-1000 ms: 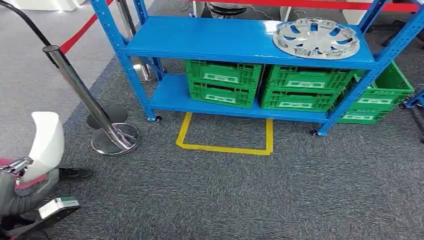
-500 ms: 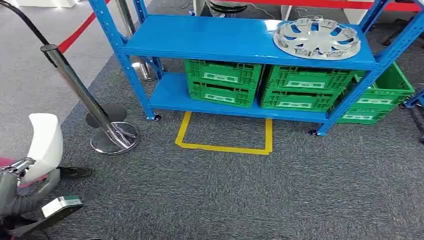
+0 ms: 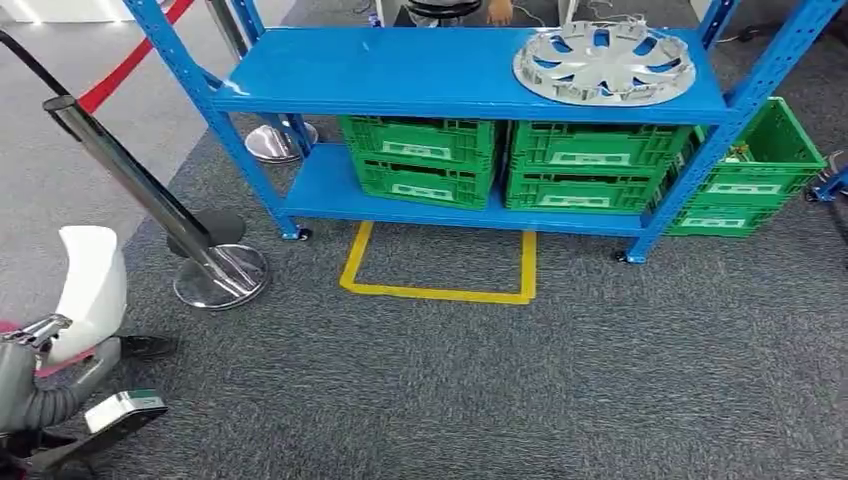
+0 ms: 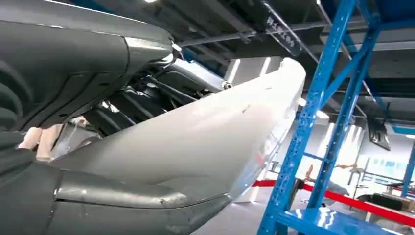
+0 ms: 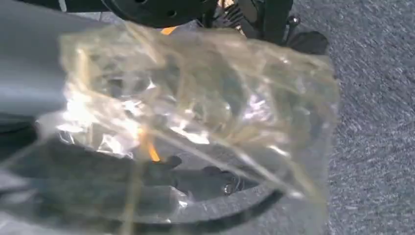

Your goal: Take the parts from the cabinet and place them on the table.

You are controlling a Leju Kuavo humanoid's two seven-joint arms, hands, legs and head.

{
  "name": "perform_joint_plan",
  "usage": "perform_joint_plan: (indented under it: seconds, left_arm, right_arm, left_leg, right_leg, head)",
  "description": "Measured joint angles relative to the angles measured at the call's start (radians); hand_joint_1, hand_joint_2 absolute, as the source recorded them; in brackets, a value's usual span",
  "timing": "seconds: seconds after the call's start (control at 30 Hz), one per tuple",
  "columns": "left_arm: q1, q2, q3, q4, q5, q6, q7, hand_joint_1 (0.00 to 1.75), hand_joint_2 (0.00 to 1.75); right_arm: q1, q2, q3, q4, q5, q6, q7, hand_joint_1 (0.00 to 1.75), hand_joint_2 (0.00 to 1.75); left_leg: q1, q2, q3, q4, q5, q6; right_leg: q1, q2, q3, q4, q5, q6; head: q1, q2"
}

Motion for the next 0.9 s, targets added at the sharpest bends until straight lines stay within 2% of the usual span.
perform_joint_plan:
  seconds: [0.03,0.07,0.1,0.13,0.17,0.2,0.23,0.3,0.33,0.37,0.4,0.43,0.47,0.5,0.53,0.57,0.6,0.63,0.67,0.7,0.73,0.8,0.83,0.87,0.9]
  left_arm:
    - [0.000,0.000,0.000,0.000,0.000,-0.001,0.000,1.75,1.75]
    - [0.000,0.000,0.000,0.001,0.000,-0.002,0.001,1.75,1.75]
    - [0.000,0.000,0.000,0.001,0.000,-0.002,0.001,1.75,1.75]
    - [0.000,0.000,0.000,0.001,0.000,-0.002,0.002,1.75,1.75]
    - [0.000,0.002,0.002,0.000,0.000,-0.002,0.002,1.75,1.75]
    - [0.000,0.003,0.003,0.000,-0.001,-0.002,0.003,1.75,1.75]
    - [0.000,0.005,0.005,0.000,-0.001,-0.001,0.003,1.75,1.75]
    - [0.001,0.005,0.007,0.000,-0.001,-0.002,0.003,1.75,1.75]
    - [0.001,0.005,0.007,0.000,-0.002,-0.002,0.003,1.75,1.75]
    - [-0.001,0.005,0.007,0.000,-0.002,-0.002,0.003,1.75,1.75]
    - [0.000,0.004,0.007,0.000,-0.002,-0.002,0.003,1.75,1.75]
    - [0.000,0.003,0.007,0.000,-0.002,-0.003,0.003,1.75,1.75]
    - [0.002,0.003,0.007,0.000,-0.002,-0.003,0.003,1.75,1.75]
    - [0.002,0.003,0.007,0.000,-0.002,-0.003,0.003,1.75,1.75]
    - [0.002,0.002,0.007,0.001,-0.002,-0.003,0.003,1.75,1.75]
    - [0.002,0.002,0.007,0.001,-0.002,-0.003,0.003,1.75,1.75]
    - [0.002,0.001,0.007,0.001,-0.002,-0.003,0.003,1.75,1.75]
    - [0.002,0.000,0.007,0.001,-0.002,-0.003,0.003,1.75,1.75]
    - [0.001,0.000,0.007,0.001,-0.002,-0.003,0.003,1.75,1.75]
    - [0.004,-0.001,0.007,0.001,-0.002,-0.003,0.003,1.75,1.75]
    - [0.003,-0.001,0.007,0.001,-0.003,-0.003,0.003,1.75,1.75]
    - [0.001,-0.003,0.007,0.001,-0.004,-0.003,0.003,1.75,1.75]
    - [0.003,-0.003,0.007,0.001,-0.006,-0.003,0.003,1.75,1.75]
    - [0.004,-0.002,0.007,0.001,-0.007,-0.003,0.003,1.75,1.75]
    - [0.006,-0.002,0.008,0.001,-0.008,-0.003,0.004,1.75,1.75]
  right_arm:
    - [0.001,0.000,0.001,0.000,-0.002,0.000,0.002,0.00,0.00]
    - [0.000,0.000,0.002,-0.001,-0.004,-0.001,0.002,0.00,0.00]
    - [-0.001,0.000,0.005,-0.002,-0.005,-0.001,0.003,0.00,0.00]
    - [-0.001,0.000,0.006,-0.007,-0.006,-0.001,0.004,0.00,0.00]
    - [-0.002,0.003,0.009,-0.008,-0.007,-0.001,0.004,0.00,0.00]
    - [-0.003,0.003,0.013,-0.009,-0.008,-0.002,0.004,0.00,0.00]
    - [-0.002,0.003,0.013,-0.011,-0.008,-0.002,0.005,0.00,0.00]
    - [0.001,0.003,0.015,-0.011,-0.010,-0.001,0.006,0.00,0.00]
    - [0.000,0.003,0.016,-0.012,-0.009,-0.002,0.006,0.00,0.00]
    - [0.001,0.003,0.018,-0.012,-0.009,-0.002,0.006,0.00,0.00]
    - [0.001,0.003,0.018,-0.013,-0.009,-0.002,0.006,0.00,0.00]
    - [0.001,0.003,0.018,-0.014,-0.009,-0.002,0.006,0.00,0.00]
    - [0.000,0.003,0.018,-0.015,-0.009,-0.002,0.006,0.00,0.00]
    - [-0.001,0.003,0.018,-0.016,-0.009,-0.002,0.006,0.00,0.00]
    - [0.000,0.003,0.018,-0.015,-0.009,-0.002,0.006,0.00,0.00]
    - [0.000,0.003,0.018,-0.016,-0.009,-0.002,0.006,0.00,0.00]
    - [0.000,0.003,0.018,-0.016,-0.009,-0.002,0.006,0.00,0.00]
    - [-0.001,0.003,0.018,-0.016,-0.009,-0.002,0.006,0.00,0.00]
    - [-0.001,0.003,0.018,-0.018,-0.010,-0.002,0.006,0.00,0.00]
    - [-0.003,0.003,0.019,-0.021,-0.010,-0.002,0.007,0.00,0.00]
    - [-0.003,0.003,0.021,-0.026,-0.010,-0.002,0.007,0.00,0.00]
    - [-0.001,0.003,0.022,-0.026,-0.012,-0.003,0.008,0.00,0.00]
    - [0.001,0.003,0.022,-0.028,-0.013,-0.003,0.010,0.00,0.00]
    - [0.003,0.004,0.022,-0.029,-0.016,-0.003,0.011,0.00,0.00]
    - [0.003,0.004,0.022,-0.031,-0.017,-0.003,0.013,0.00,0.00]
  left_leg:
    - [-0.005,0.000,0.000,0.005,0.010,0.009]
    - [-0.013,-0.001,0.014,-0.026,0.041,0.024]
    - [-0.023,-0.003,0.048,-0.095,0.085,0.042]
    - [-0.035,-0.006,0.094,-0.190,0.130,0.065]
    - [-0.051,-0.011,0.128,-0.260,0.147,0.089]
    - [-0.048,-0.011,0.135,-0.280,0.149,0.096]
    - [-0.056,-0.013,0.134,-0.283,0.153,0.086]
    - [-0.058,-0.013,0.130,-0.289,0.164,0.082]
    - [-0.047,-0.009,0.127,-0.309,0.179,0.075]
    - [-0.043,-0.003,0.125,-0.313,0.188,0.068]
    - [-0.042,-0.003,0.117,-0.313,0.194,0.076]
    - [-0.042,-0.002,0.104,-0.313,0.204,0.073]
    - [-0.042,0.000,0.092,-0.313,0.213,0.073]
    - [-0.042,0.002,0.080,-0.312,0.223,0.072]
    - [-0.042,0.004,0.068,-0.312,0.232,0.072]
    - [-0.042,0.006,0.055,-0.311,0.243,0.070]
    - [-0.042,0.006,0.044,-0.311,0.252,0.067]
    - [-0.042,0.006,0.032,-0.310,0.262,0.065]
    - [-0.042,0.006,0.024,-0.309,0.273,0.062]
    - [-0.045,0.006,0.020,-0.308,0.281,0.056]
    - [-0.044,0.006,0.021,-0.309,0.289,0.051]
    - [-0.038,0.007,0.025,-0.319,0.310,0.041]
    - [-0.039,0.006,0.025,-0.325,0.322,0.033]
    - [-0.037,0.001,0.018,-0.322,0.315,0.026]
    - [-0.037,-0.002,0.008,-0.306,0.259,0.017]
  right_leg:
    - [0.007,0.000,0.002,0.000,0.000,-0.004]
    - [0.014,0.001,0.002,0.000,0.001,-0.008]
    - [0.021,0.002,0.002,-0.001,0.003,-0.013]
    - [0.026,0.004,0.002,-0.002,0.005,-0.018]
    - [0.023,0.005,0.001,-0.002,0.008,-0.023]
    - [0.035,0.005,-0.004,0.002,0.009,-0.023]
    - [0.027,0.004,-0.008,0.002,0.013,-0.023]
    - [0.023,0.004,-0.010,-0.005,0.026,-0.018]
    - [0.030,0.005,-0.012,-0.003,0.028,-0.011]
    - [0.028,0.002,-0.018,0.008,-0.001,-0.007]
    - [0.028,-0.001,-0.033,0.037,-0.044,-0.002]
    - [0.023,-0.003,-0.048,0.108,-0.110,0.005]
    - [0.019,-0.005,-0.063,0.179,-0.159,0.010]
    - [0.019,-0.005,-0.070,0.236,-0.184,0.013]
    - [0.018,-0.005,-0.065,0.266,-0.179,0.015]
    - [0.018,-0.005,-0.041,0.256,-0.143,0.016]
    - [0.018,-0.005,-0.003,0.216,-0.100,0.015]
    - [0.018,-0.005,0.050,0.146,-0.061,0.013]
    - [0.019,-0.005,0.125,0.044,-0.050,0.006]
    - [0.023,-0.006,0.179,-0.052,-0.092,0.001]
    - [0.025,-0.005,0.213,-0.101,-0.102,-0.009]
    - [0.032,-0.003,0.196,-0.093,-0.091,-0.019]
    - [0.033,-0.005,0.189,-0.095,-0.080,-0.031]
    - [0.022,-0.009,0.177,-0.101,-0.063,-0.037]
    - [0.022,-0.012,0.162,-0.100,-0.049,-0.048]
  head:
    - [0.000,0.000]
    - [0.001,0.000]
    - [0.000,0.000]
    - [0.001,0.000]
    - [0.003,0.000]
    - [0.003,0.000]
    - [0.000,0.000]
    - [0.000,0.000]
    - [0.002,0.000]
    - [0.002,0.000]
    - [0.008,0.000]
    - [0.010,0.000]
    - [0.008,0.000]
    - [0.009,0.000]
    - [0.009,0.000]
    - [0.009,0.000]
    - [0.009,0.000]
    - [0.009,0.000]
    - [0.009,0.000]
    - [0.009,0.000]
    - [0.005,0.000]
    - [0.015,0.000]
    - [0.014,0.000]
    - [0.014,0.000]
    - [0.012,0.000]
